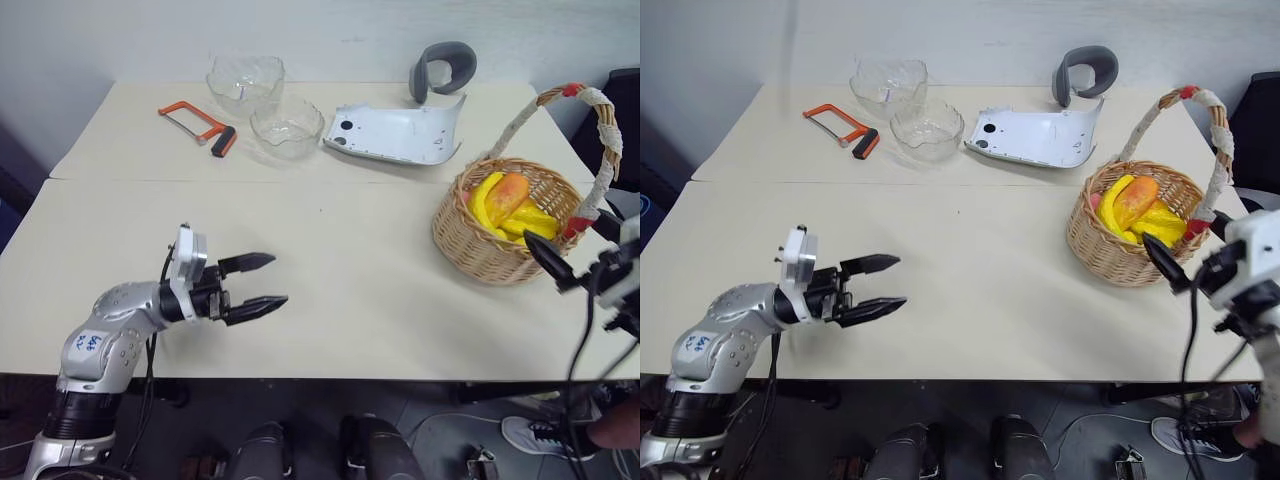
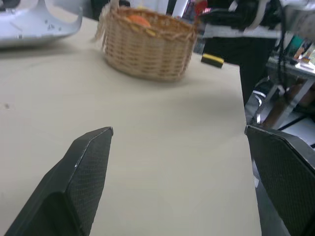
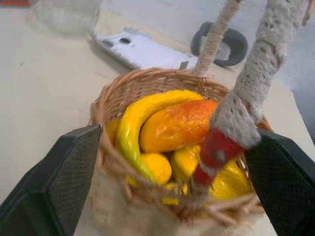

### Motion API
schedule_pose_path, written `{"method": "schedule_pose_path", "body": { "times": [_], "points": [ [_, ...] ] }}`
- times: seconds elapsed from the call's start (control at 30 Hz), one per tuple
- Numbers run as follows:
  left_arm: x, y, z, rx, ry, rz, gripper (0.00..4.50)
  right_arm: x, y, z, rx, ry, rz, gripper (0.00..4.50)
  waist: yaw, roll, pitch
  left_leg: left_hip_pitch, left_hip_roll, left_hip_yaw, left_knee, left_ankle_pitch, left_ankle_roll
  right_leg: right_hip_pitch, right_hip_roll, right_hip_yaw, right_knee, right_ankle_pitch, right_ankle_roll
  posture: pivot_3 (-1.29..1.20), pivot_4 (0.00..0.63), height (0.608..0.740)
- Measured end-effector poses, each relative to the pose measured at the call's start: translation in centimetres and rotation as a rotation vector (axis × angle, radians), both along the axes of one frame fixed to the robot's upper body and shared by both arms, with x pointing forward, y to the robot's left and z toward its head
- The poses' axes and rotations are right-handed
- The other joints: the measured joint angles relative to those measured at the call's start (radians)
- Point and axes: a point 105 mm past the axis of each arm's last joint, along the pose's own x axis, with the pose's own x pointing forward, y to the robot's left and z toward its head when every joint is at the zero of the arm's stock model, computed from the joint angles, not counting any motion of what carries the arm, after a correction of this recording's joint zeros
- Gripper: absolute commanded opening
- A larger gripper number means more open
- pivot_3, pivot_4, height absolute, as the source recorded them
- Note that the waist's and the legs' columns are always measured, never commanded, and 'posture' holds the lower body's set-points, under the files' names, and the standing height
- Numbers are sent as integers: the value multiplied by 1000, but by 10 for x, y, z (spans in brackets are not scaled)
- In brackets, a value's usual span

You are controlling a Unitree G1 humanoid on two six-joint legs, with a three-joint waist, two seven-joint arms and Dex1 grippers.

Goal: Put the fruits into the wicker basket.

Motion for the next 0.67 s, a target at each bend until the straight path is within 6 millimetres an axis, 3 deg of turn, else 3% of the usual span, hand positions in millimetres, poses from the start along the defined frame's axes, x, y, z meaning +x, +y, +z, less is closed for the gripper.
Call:
{"method": "schedule_pose_path", "body": {
  "times": [0.1,0.2,0.3,0.43,0.53,0.67],
  "points": [
    [-2,10,-10,38,-14,60,4500,-16,-7,-6,-88,29,42,4479,6,0,0,1,0,0,0,0,0,1,0,0,0,0,0,0,150,740],
    [-9,27,-24,97,-40,150,4500,-31,-8,-35,-193,128,106,4479,9,-1,-1,1,0,0,-1,0,0,1,0,0,-2,0,0,0,150,740],
    [-15,37,-39,193,-89,210,4500,-34,6,-66,-189,158,194,4479,7,-1,-1,1,0,0,0,-1,0,1,0,0,-1,0,0,0,150,740],
    [-18,47,-56,288,-142,301,4500,-27,41,-100,-257,184,393,4479,6,-1,-1,2,1,0,0,-1,1,1,0,0,-1,0,0,0,150,740],
    [-21,49,-61,338,-174,330,4500,-22,86,-121,-348,173,658,4479,6,-2,-1,2,1,0,0,-1,1,1,0,0,-1,0,0,0,150,740],
    [-20,48,-53,351,-234,348,4500,-1,129,-125,-298,115,830,4479,7,-2,-1,1,1,0,0,-1,0,1,-1,0,0,0,0,0,150,740]
  ]
}}
